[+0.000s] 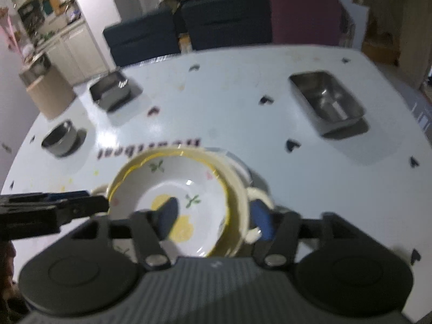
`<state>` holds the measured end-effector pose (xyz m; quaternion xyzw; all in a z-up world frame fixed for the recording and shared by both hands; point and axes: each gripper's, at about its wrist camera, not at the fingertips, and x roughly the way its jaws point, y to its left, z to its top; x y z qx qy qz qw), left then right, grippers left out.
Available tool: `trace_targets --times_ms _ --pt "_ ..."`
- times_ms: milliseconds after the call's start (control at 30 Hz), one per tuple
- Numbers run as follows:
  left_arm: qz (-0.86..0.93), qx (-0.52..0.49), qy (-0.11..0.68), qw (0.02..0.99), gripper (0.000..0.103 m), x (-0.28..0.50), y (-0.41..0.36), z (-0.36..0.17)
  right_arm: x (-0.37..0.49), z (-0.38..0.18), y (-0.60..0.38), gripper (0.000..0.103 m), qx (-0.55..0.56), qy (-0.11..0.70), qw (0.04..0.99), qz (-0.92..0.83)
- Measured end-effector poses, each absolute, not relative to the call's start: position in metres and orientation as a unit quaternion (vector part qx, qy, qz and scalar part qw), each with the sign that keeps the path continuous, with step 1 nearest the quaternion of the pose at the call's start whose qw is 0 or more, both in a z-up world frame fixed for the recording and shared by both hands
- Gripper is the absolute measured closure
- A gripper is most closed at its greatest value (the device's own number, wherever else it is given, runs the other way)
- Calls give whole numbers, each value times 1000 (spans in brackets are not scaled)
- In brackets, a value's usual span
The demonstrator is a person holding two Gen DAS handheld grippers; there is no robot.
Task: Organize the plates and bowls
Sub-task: 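Open both grippers to release the floral bowl, then move both grippers to the stainless steel rectangular tray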
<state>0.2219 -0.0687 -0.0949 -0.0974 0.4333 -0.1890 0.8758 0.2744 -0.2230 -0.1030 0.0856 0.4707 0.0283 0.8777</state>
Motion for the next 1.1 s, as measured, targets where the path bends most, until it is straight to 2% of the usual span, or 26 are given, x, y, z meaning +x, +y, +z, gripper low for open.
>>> trace_targets --times_ms 100,133,167,567,867,1100 --pt "-193 -83 414 886 0 226 -74 -87 268 -94 -237 13 94 445 891 -10" --pt "-193 -77 409 889 0 228 -77 -85 267 -92 -243 3 101 438 893 -24" --pt "-193 -69 406 890 0 231 -79 -84 267 -91 -248 0 108 432 894 -35" --pt "-246 16 394 885 0 311 -141 -78 294 -107 -328 0 194 391 884 -165" --pt "-279 39 394 875 0 386 -194 -90 327 -142 -374 0 290 363 853 -239" --pt "-294 47 393 870 0 428 -230 -109 355 -169 -389 0 293 368 844 -257"
